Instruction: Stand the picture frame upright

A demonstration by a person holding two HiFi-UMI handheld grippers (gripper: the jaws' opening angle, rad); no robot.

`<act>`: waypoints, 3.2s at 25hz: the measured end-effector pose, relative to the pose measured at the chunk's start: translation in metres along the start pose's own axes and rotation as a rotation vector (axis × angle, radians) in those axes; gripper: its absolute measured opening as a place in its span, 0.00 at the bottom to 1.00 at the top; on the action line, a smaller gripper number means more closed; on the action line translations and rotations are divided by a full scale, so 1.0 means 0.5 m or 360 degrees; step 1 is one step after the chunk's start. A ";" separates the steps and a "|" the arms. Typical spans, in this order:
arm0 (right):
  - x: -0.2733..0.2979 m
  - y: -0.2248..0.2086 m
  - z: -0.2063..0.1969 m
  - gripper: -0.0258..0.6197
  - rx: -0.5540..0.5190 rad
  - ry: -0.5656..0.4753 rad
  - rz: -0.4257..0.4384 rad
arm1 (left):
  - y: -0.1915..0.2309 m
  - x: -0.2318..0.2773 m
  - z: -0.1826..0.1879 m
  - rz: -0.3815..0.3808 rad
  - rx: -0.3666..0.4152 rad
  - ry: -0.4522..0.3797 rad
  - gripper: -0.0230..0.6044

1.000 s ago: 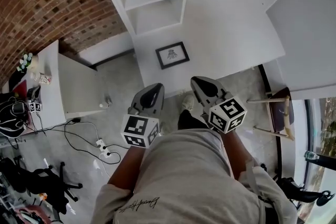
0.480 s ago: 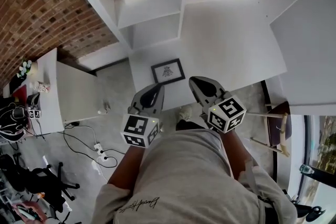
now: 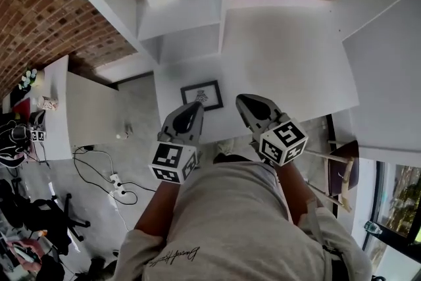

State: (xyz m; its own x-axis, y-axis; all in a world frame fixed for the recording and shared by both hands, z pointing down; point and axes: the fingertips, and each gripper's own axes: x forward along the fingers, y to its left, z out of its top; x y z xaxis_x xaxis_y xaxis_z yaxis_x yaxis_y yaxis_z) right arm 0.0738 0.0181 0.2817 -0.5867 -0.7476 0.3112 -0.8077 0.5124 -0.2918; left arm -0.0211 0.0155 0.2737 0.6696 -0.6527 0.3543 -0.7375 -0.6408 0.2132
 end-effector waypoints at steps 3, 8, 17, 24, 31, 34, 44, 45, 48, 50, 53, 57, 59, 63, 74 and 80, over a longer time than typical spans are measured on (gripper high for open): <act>-0.004 -0.019 0.001 0.09 0.0002 0.0012 0.0018 | -0.005 0.013 0.000 0.0029 -0.0025 0.0001 0.07; -0.009 -0.046 -0.004 0.09 0.0022 0.0014 0.0032 | -0.010 0.034 -0.008 0.0048 -0.0028 0.0028 0.07; 0.012 -0.063 -0.015 0.09 0.0020 0.0066 0.0071 | 0.006 0.046 0.004 0.0022 -0.0026 0.0007 0.07; 0.040 -0.061 -0.026 0.09 0.0037 0.0127 0.0030 | 0.033 0.046 -0.007 -0.0023 0.0000 0.0074 0.07; 0.083 -0.073 -0.042 0.09 0.0074 0.0164 -0.0048 | 0.106 0.049 -0.033 0.0024 -0.0057 0.0131 0.07; 0.097 -0.080 -0.054 0.09 0.0083 0.0178 -0.0078 | 0.123 0.055 -0.052 0.0013 -0.0062 0.0164 0.07; 0.133 -0.097 -0.112 0.09 0.0115 0.0270 -0.0134 | 0.178 0.062 -0.113 0.0050 -0.0096 0.0247 0.07; 0.137 -0.097 -0.120 0.09 0.0116 0.0280 -0.0136 | 0.183 0.060 -0.124 0.0060 -0.0098 0.0263 0.07; 0.148 -0.098 -0.148 0.09 0.0093 0.0326 -0.0152 | 0.198 0.058 -0.163 0.0091 -0.0123 0.0325 0.07; 0.158 -0.098 -0.171 0.09 0.0073 0.0373 -0.0157 | 0.207 0.057 -0.186 0.0104 -0.0139 0.0362 0.07; 0.170 -0.098 -0.204 0.09 0.0089 0.0433 -0.0149 | 0.217 0.061 -0.214 0.0118 -0.0145 0.0409 0.07; 0.183 -0.100 -0.235 0.09 0.0103 0.0483 -0.0141 | 0.233 0.074 -0.251 0.0133 -0.0160 0.0470 0.07; 0.189 -0.104 -0.250 0.09 0.0110 0.0509 -0.0141 | 0.243 0.077 -0.267 0.0150 -0.0178 0.0495 0.07; 0.202 -0.113 -0.272 0.09 0.0137 0.0540 -0.0143 | 0.257 0.091 -0.295 0.0165 -0.0226 0.0542 0.07; 0.234 -0.134 -0.326 0.17 0.0115 0.0631 -0.0147 | 0.264 0.110 -0.350 0.0210 -0.0292 0.0631 0.18; 0.249 -0.142 -0.353 0.22 0.0144 0.0701 -0.0144 | 0.269 0.117 -0.371 0.0229 -0.0334 0.0664 0.23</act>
State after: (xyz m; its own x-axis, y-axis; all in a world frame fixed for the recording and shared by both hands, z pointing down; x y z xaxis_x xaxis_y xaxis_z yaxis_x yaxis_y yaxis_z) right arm 0.0479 -0.0367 0.5007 -0.4991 -0.5265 0.6883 -0.8598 0.3997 -0.3178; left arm -0.0974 -0.0339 0.4919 0.4989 -0.4834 0.7193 -0.8505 -0.4326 0.2992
